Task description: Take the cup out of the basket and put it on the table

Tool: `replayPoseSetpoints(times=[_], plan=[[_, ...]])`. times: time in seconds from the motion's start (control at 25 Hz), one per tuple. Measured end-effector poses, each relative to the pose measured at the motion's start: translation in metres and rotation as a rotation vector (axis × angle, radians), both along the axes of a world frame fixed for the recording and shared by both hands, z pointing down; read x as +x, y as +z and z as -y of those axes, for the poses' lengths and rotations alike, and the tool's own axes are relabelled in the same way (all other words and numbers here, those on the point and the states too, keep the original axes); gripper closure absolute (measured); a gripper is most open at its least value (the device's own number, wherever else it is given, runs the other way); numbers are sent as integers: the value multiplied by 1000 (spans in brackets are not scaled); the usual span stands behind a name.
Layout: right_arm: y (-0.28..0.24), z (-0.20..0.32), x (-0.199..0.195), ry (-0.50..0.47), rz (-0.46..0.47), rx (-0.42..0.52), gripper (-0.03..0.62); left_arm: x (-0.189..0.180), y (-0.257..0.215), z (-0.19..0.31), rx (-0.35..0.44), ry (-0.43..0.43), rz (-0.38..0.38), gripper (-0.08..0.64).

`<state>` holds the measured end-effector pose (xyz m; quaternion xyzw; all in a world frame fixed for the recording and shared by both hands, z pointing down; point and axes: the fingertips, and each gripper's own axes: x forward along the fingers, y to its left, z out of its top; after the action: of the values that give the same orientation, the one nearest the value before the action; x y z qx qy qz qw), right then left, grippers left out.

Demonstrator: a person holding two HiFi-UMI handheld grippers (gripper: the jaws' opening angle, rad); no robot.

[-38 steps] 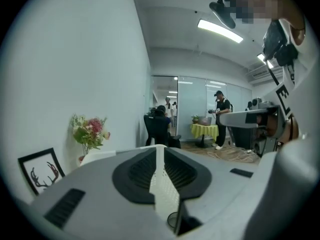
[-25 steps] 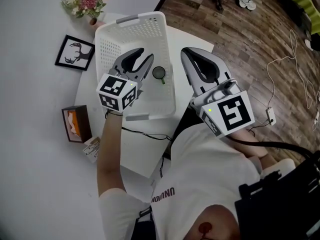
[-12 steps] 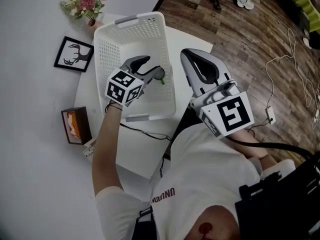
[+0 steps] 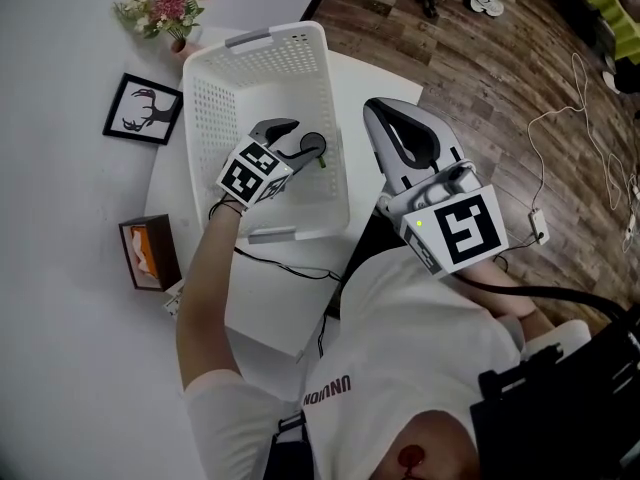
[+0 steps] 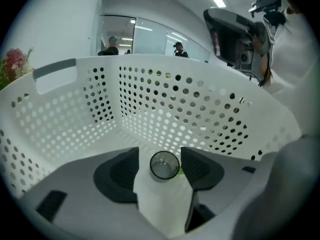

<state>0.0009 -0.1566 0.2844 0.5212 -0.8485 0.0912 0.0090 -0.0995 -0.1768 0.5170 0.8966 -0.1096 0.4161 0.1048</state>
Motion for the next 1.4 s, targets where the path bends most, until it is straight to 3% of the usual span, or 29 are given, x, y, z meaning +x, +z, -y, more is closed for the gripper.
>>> replayPoseSetpoints(times=[0.2,0.72,1.4], plan=[[2,-2,5,9,-3,-3,572,-6,17,-7,-5,60,81,288],[3,-3,10,20,-14,-6,572,-2,38,-20,39,198,146,253],[5,-2,13,38,-18,-19,572,8,47,-19,32,169,113,252]])
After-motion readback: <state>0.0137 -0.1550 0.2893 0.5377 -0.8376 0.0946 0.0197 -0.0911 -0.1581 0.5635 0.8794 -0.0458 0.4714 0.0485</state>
